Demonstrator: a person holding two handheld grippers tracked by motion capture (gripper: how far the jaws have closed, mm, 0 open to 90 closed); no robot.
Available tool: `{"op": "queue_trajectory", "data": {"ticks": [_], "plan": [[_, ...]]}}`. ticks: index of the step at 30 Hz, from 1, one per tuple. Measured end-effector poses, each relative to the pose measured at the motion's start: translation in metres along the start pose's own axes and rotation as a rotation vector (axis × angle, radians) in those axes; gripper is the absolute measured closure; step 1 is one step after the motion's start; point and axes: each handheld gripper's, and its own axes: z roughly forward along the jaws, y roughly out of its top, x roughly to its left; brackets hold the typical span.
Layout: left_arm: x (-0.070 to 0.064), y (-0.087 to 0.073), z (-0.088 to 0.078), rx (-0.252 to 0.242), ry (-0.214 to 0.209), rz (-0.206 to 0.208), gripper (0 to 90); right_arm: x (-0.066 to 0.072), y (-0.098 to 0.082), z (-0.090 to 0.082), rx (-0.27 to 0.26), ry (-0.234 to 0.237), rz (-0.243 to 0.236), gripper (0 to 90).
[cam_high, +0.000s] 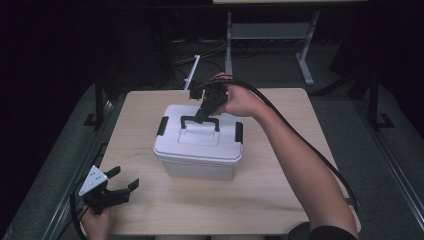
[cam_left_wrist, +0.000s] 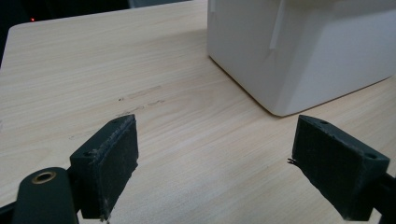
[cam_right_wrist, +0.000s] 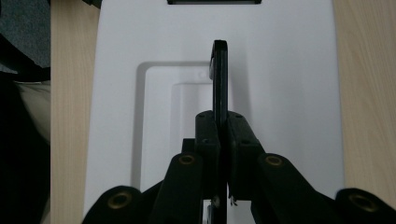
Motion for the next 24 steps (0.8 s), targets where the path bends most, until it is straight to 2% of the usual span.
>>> {"op": "queue_trajectory", "data": {"ticks": [24], "plan": [[0.003, -0.001, -0.003, -0.008, 0.012, -0.005, 13.7, -0.010, 0.002, 0.017, 0.016, 0.028, 0.009, 84.4]]}}
